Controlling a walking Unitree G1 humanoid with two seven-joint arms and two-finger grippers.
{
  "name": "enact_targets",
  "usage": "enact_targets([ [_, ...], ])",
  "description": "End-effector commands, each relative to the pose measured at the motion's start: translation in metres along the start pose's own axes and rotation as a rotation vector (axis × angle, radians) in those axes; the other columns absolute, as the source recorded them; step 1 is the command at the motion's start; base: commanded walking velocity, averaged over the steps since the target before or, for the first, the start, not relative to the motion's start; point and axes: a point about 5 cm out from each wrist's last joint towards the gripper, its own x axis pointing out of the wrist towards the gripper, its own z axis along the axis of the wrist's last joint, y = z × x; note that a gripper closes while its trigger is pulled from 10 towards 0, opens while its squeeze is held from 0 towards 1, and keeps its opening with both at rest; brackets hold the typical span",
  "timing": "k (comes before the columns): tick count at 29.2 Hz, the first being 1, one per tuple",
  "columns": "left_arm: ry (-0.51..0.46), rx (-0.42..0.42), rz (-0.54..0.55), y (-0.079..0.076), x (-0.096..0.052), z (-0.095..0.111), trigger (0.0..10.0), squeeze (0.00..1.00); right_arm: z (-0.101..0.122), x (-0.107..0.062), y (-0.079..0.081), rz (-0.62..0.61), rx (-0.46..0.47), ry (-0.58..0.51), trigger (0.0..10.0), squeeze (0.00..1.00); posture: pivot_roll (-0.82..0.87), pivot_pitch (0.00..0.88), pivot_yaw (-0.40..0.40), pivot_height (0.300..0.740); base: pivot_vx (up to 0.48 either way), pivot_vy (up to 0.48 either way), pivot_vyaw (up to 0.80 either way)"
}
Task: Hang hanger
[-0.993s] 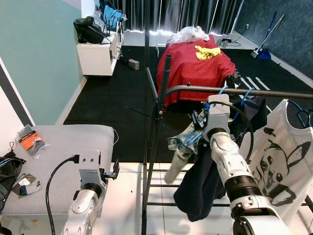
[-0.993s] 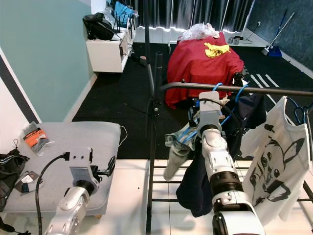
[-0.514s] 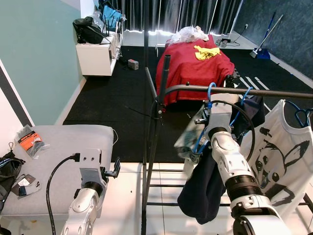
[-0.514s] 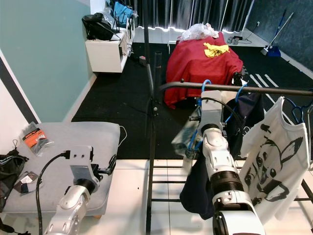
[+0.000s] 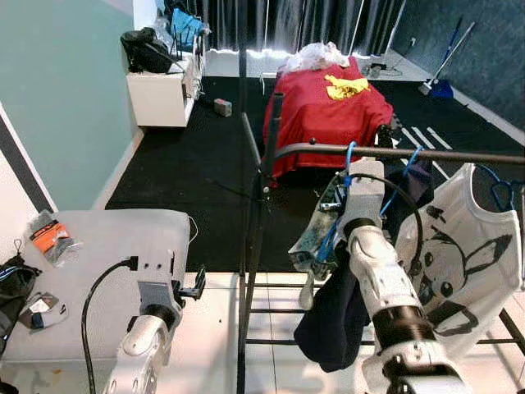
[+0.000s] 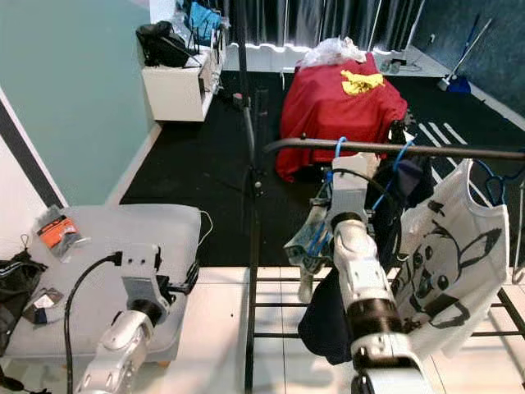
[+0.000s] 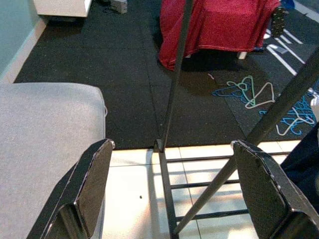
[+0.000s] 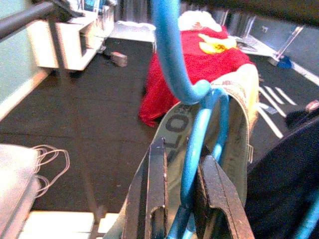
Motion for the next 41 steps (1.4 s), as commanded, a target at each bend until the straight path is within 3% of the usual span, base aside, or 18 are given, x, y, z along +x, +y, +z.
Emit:
enact_targets([
  [1, 0.015, -0.008, 0.011, 0.001, -0.006, -0.004, 10.0, 0.0, -0.013, -0.013, 0.017, 0.115, -0.019, 0.026, 0.0, 0.0, -0.05, 0.0, -0.029, 0.74, 0.0, 0.0, 0.0],
  [5, 0.011, -0.013, 0.025, 0.003, -0.008, -0.004, 10.0, 0.0, -0.018, -0.02, 0.023, 0.163, -0.04, 0.036, 0.0, 0.0, -0.04, 0.0, -0.033, 0.74, 0.0, 0.0, 0.0],
  [8, 0.019, -0.008, 0.041, 0.002, -0.01, -0.007, 10.0, 0.0, -0.038, -0.03, 0.027, 0.228, -0.03, 0.125, 0.0, 0.0, -0.04, 0.0, -0.044, 0.74, 0.0, 0.0, 0.0],
  [12, 0.022, -0.006, 0.045, 0.001, -0.01, -0.008, 10.0, 0.0, -0.048, -0.033, 0.028, 0.261, -0.023, 0.177, 0.0, 0.0, -0.04, 0.0, -0.046, 0.74, 0.0, 0.0, 0.0],
  [20, 0.02, -0.002, 0.037, -0.004, -0.009, -0.007, 10.0, 0.0, -0.053, -0.033, 0.016, 0.231, -0.032, 0.189, 0.0, 0.0, -0.04, 0.0, -0.045, 0.74, 0.0, 0.0, 0.0],
  [22, 0.017, 0.003, 0.029, -0.003, -0.008, -0.004, 10.0, 0.0, -0.035, -0.027, -0.001, 0.171, -0.053, 0.09, 0.0, 0.0, -0.04, 0.0, -0.032, 0.74, 0.0, 0.0, 0.0],
  [24, 0.017, 0.003, 0.029, -0.003, -0.008, -0.004, 10.0, 0.0, -0.035, -0.027, -0.001, 0.171, -0.053, 0.09, 0.0, 0.0, -0.04, 0.0, -0.032, 0.74, 0.0, 0.0, 0.0],
  [31, 0.008, 0.011, 0.018, -0.002, -0.003, 0.001, 10.0, 0.0, 0.007, -0.016, -0.013, 0.172, -0.166, -0.17, 0.0, 0.0, -0.04, 0.0, -0.027, 0.74, 0.0, 0.0, 0.0],
  [36, 0.005, 0.013, 0.014, -0.003, -0.002, 0.002, 10.0, 0.0, 0.011, -0.014, -0.013, 0.198, -0.243, -0.233, 0.0, 0.0, -0.04, 0.0, -0.027, 0.74, 0.0, 0.0, 0.0],
  [41, 0.006, 0.013, 0.012, -0.003, -0.002, 0.001, 10.0, 0.0, 0.012, -0.015, -0.015, 0.181, -0.244, -0.26, 0.0, 0.0, -0.04, 0.0, -0.025, 0.74, 0.0, 0.0, 0.0],
])
